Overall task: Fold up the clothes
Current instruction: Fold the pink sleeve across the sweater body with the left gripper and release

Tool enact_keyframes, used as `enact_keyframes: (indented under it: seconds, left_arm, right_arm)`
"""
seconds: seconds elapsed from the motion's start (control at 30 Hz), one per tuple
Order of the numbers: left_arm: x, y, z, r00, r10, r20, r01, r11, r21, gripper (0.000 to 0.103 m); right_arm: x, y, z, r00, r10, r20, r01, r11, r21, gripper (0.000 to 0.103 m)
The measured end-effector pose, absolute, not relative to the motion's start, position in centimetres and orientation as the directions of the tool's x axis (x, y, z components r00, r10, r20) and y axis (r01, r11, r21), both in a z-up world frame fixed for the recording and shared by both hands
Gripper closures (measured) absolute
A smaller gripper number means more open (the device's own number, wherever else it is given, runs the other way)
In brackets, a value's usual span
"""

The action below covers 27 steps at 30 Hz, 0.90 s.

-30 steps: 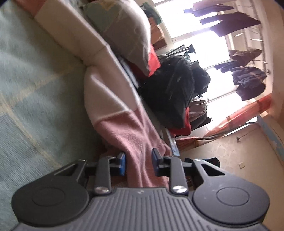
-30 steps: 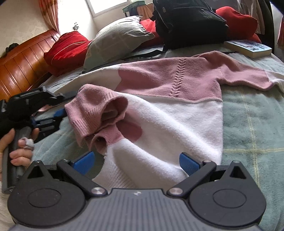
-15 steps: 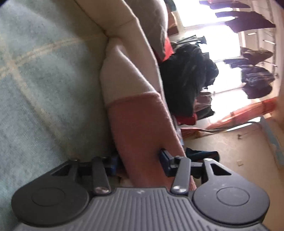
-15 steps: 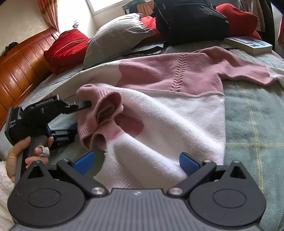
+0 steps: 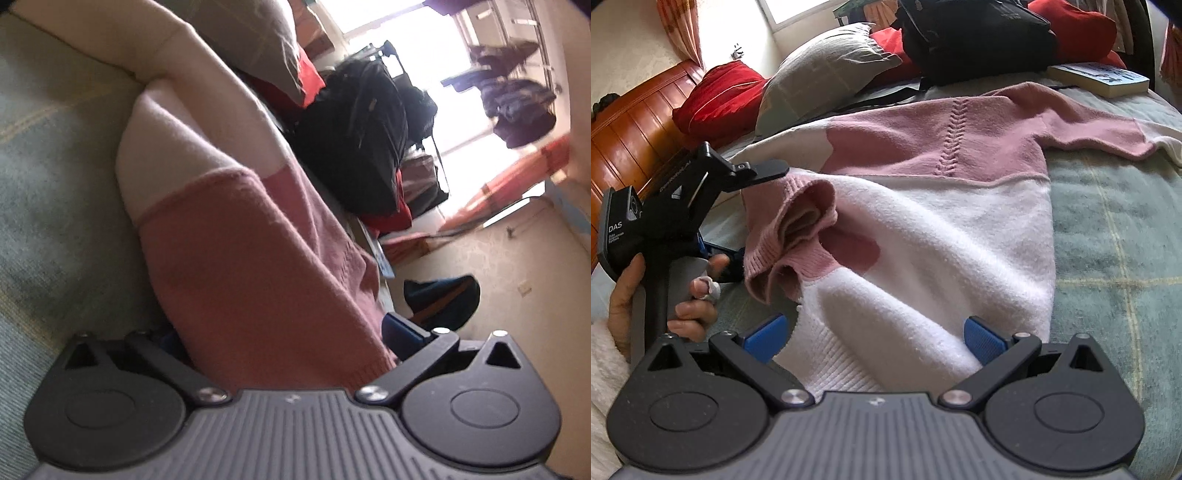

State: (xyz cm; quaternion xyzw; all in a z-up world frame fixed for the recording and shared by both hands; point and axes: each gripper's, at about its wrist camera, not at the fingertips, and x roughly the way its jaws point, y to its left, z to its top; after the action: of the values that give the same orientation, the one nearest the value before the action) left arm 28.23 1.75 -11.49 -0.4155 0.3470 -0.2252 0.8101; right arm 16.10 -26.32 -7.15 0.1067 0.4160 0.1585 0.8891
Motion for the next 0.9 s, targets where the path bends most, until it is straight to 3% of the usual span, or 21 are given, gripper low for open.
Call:
enact_keyframes:
  seconds: [0.4,0.47,0.53,0.6,0.63,0.7,0.9]
  left_arm:
    - [28.3,2.9,-12.7,0.673,-0.653,-0.348,0.038,0.5,-0.865,0.003]
    - [27.8,3.8,-13.2,0.678,-0.649,-0.346,0.01,0.478,-0.878,0.013]
    - [27.3,4.8,-13.8,0.683,-0.645,-0.343,-0.019,0.455,-0.891,0.036]
    - [26.9,5.7,-14.4,0.688,-0.64,-0.341,-0.047,0.43,-0.901,0.05]
    - [26.6,6.3,-14.9,0.693,-0.643,-0.327,-0.061,0.4,-0.915,0.061]
    - [26.0,7.8,-16.6,0.709,-0.655,-0.261,-0.089,0.284,-0.955,0.072]
    - [24.9,8.2,-15.6,0.703,-0.677,-0.219,-0.085,0.226,-0.97,0.072]
  right_arm:
    - [16.0,-26.1,-7.6,0.602,0.365,-0.711,-0.188,0.929,0.318,0.0]
    - [16.0,-26.1,-7.6,0.602,0.363,-0.711,-0.186,0.93,0.318,0.0]
    - [15.9,-26.1,-7.6,0.602,0.362,-0.711,-0.186,0.93,0.317,0.0]
    - [15.9,-26.2,-7.6,0.602,0.363,-0.711,-0.186,0.93,0.317,0.0]
    - [15.9,-26.2,-7.7,0.602,0.363,-0.711,-0.185,0.93,0.318,0.0]
    - [15.9,-26.2,-7.7,0.602,0.363,-0.711,-0.184,0.93,0.319,0.0]
    - [15.9,-26.2,-7.8,0.602,0.362,-0.712,-0.187,0.931,0.314,0.0]
